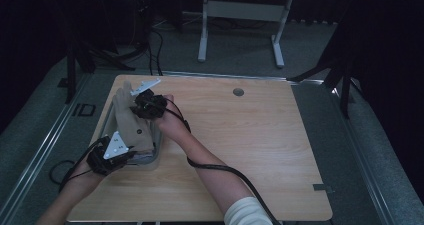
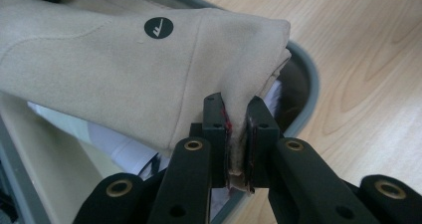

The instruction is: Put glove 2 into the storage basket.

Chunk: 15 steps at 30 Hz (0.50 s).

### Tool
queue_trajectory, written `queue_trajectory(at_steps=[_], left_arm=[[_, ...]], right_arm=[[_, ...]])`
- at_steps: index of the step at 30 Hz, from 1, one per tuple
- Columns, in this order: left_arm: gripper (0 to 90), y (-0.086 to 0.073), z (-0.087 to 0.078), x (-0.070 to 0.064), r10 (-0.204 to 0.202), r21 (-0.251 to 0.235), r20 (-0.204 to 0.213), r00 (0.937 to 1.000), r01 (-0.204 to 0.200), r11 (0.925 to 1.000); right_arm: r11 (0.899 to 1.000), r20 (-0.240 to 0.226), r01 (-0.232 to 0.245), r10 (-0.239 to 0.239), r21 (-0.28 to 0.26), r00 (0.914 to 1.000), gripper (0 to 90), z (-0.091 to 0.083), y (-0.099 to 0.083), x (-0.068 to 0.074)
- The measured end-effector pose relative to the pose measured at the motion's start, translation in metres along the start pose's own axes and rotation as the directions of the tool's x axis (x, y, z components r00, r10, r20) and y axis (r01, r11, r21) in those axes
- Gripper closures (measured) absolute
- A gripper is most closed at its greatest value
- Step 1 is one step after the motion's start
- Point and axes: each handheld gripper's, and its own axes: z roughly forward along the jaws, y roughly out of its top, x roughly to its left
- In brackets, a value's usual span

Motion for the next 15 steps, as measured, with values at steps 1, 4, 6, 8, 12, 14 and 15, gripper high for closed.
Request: queue_trajectory(at_steps=[1,4,6,8,12,14,15], left_arm=[[82.8,-0.002,0.001,0.001,-0.003,0.004,-0.003,1.0,0.003,1.0],[82.8,-0.006,0.004,0.005,-0.021,0.015,0.007,0.9998,0.021,0.9997],[82.8,-0.007,0.005,0.005,-0.027,0.017,0.014,0.9995,0.027,0.9995],[82.8,-0.009,0.008,0.004,-0.034,0.024,0.024,0.9991,0.033,0.9991],[82.6,-0.009,0.011,0.005,-0.042,0.027,0.028,0.9987,0.041,0.9988],[82.3,-0.009,0.012,0.004,-0.04,0.03,0.029,0.9988,0.039,0.9988],[82.2,-0.01,0.013,0.004,-0.043,0.03,0.034,0.9985,0.042,0.9987]], right_arm=[[1.0,-0.001,-0.001,0.001,0.006,1.0,80.4,0.003,0.0,0.0],[1.0,-0.004,-0.013,0.013,0.015,0.9999,80.3,0.013,-0.002,-0.001],[1.0,-0.005,-0.016,0.016,0.02,0.9999,80.3,0.015,-0.003,-0.001],[0.999,-0.001,-0.01,0.01,0.047,0.9999,80.2,0.026,-0.008,0.0],[0.995,0.01,-0.016,0.015,0.096,0.9998,79.4,0.039,-0.018,-0.002],[0.994,0.007,-0.028,0.027,0.103,0.9996,78.1,0.043,-0.022,-0.004],[0.994,0.005,-0.035,0.035,0.104,0.9994,77.0,0.043,-0.023,-0.005]])
